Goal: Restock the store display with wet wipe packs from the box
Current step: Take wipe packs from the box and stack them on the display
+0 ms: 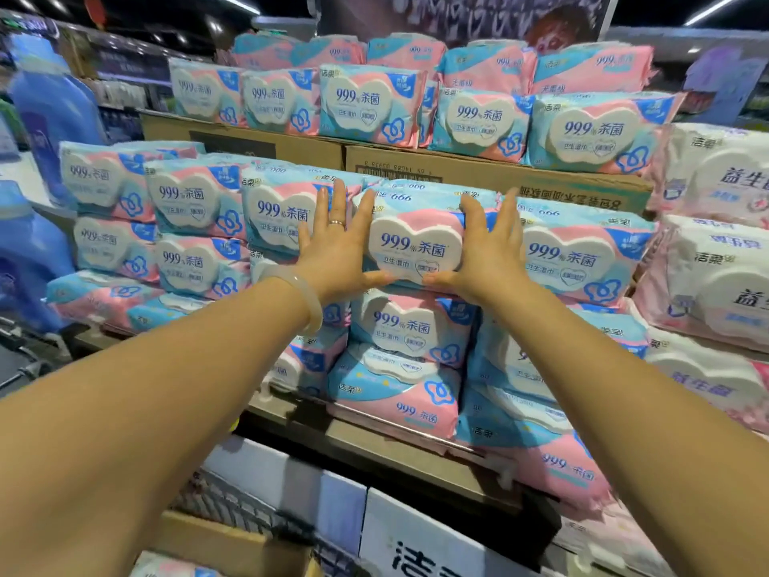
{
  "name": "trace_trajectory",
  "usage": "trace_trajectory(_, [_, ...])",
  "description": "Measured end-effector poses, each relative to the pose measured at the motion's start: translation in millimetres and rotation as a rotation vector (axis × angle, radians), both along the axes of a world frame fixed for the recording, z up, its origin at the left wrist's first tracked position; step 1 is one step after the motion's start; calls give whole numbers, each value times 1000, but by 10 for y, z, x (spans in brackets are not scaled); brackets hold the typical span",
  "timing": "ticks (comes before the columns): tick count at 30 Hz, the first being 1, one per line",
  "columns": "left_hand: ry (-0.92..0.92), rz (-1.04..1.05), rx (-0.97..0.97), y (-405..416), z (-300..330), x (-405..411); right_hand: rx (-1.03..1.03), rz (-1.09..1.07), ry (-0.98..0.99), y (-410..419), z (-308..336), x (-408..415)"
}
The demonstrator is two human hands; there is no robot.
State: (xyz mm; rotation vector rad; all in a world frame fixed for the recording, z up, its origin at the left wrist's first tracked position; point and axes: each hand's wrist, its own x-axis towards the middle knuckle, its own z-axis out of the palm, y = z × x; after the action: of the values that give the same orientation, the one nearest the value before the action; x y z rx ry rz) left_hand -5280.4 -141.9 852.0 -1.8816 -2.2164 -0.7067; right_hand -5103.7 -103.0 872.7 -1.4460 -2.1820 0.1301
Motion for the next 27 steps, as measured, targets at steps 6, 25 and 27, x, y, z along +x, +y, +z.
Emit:
trace_trajectory(6, [119, 18, -26, -404, -336, -110, 304, 157, -271, -452, 44, -339])
trace_trajectory(25, [-312, 353, -864, -2454, -3240, -1642, -441, 841, -726, -1831, -3211, -2224])
trace_trajectory(27, [-377, 349, -923, -2553, -3583, -1719, -606, 765, -701, -1897, -3518, -2247])
